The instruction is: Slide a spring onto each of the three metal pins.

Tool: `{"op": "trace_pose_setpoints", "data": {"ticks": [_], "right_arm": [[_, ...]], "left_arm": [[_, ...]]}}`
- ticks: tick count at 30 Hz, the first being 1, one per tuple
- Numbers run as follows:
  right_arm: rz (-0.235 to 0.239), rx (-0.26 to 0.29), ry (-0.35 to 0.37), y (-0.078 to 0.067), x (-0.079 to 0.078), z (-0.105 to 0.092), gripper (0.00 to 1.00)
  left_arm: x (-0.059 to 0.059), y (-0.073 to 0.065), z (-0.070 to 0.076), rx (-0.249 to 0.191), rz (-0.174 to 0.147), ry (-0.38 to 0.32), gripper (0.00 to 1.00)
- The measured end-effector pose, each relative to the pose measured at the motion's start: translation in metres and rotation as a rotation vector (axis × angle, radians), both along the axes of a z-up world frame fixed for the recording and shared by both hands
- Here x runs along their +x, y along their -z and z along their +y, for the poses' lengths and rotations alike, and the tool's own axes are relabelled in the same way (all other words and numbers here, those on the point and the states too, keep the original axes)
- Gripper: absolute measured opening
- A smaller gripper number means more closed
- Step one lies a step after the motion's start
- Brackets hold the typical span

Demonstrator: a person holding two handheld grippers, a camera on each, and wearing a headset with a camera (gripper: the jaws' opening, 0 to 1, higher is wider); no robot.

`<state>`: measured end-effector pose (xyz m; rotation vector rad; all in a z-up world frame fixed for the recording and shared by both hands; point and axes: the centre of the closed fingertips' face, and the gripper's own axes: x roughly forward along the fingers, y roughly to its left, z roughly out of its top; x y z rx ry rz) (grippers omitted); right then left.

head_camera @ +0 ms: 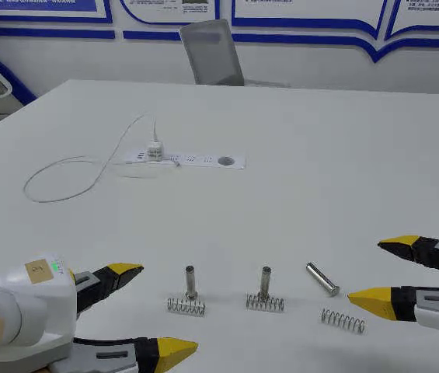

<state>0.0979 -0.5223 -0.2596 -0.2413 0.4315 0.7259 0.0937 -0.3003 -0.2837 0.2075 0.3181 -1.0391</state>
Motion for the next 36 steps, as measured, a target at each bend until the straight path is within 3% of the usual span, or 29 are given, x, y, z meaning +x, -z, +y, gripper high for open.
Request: {"op": "trace_pose_setpoints", "data": {"ticks": [10,30,36], "right_arm": [[0.055,-0.05,0.021,0.006,0.021,0.008,0.45],[0.186,-0.174,0.061,0.043,0.055,0.015,0.29],[0.245,-0.197,0.087,0.058,0.063,0.016,0.26]], "left_arm": [[0.0,0.0,-0.004,-0.004,0.001,0.008,0.8],[0.001,0.003,-0.005,-0.009,0.007,0.016,0.8],[0.002,0.004,-0.003,-0.011,0.01,0.012,0.8]]}}
